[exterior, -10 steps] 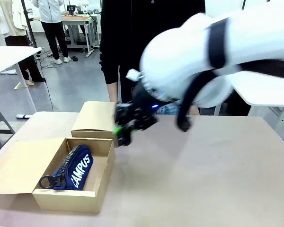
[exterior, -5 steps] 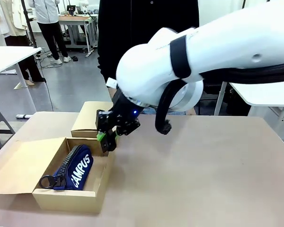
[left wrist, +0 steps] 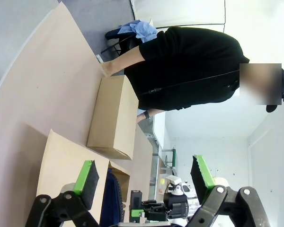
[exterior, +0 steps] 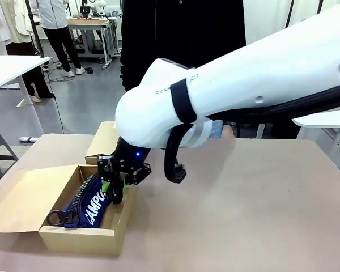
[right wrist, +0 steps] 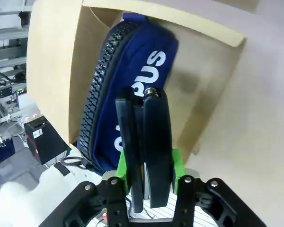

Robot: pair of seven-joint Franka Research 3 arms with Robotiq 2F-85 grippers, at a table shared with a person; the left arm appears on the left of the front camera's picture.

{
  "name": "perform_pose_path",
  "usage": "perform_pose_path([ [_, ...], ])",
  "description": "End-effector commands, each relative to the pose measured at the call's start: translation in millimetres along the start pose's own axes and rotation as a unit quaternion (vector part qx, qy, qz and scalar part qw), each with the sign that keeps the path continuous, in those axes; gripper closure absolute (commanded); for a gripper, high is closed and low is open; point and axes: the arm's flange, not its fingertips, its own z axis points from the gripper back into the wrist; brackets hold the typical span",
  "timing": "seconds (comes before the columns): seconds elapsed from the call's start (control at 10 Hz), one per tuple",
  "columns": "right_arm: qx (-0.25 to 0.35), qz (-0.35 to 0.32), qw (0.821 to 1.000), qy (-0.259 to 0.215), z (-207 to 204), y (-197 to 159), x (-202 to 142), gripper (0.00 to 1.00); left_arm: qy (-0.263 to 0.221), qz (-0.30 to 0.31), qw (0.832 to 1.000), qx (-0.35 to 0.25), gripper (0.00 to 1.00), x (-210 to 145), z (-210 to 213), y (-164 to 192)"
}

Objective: Place items inside the box.
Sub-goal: Pick up a Pencil pouch or Stapler and place it inside the Mailer Box closest to the robot.

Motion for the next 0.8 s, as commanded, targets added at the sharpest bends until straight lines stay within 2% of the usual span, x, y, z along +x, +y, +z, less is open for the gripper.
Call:
perform_pose_path([
  [0.0, -0.007, -0.027, 1.000, 0.008, -4.4, 15.3, 13.9, 0.59, -0.001, -0.004, 1.000, -0.010, 0.00, -1.3, 0.9, 0.2],
  [0.3, -0.022, -0.036, 0.999, 0.004, -5.3, 12.1, 13.9, 0.59, -0.001, -0.004, 1.000, -0.010, 0.00, -1.3, 0.9, 0.2],
  [0.5, -0.018, -0.032, 0.999, -0.001, -1.3, 9.2, 11.7, 0.01, -0.001, -0.004, 1.000, -0.010, 0.00, -1.3, 0.9, 0.2],
  [0.7, -0.010, -0.029, 1.000, 0.001, -1.7, 8.5, 11.7, 0.00, -0.001, -0.004, 1.000, -0.010, 0.00, -1.3, 0.9, 0.2],
])
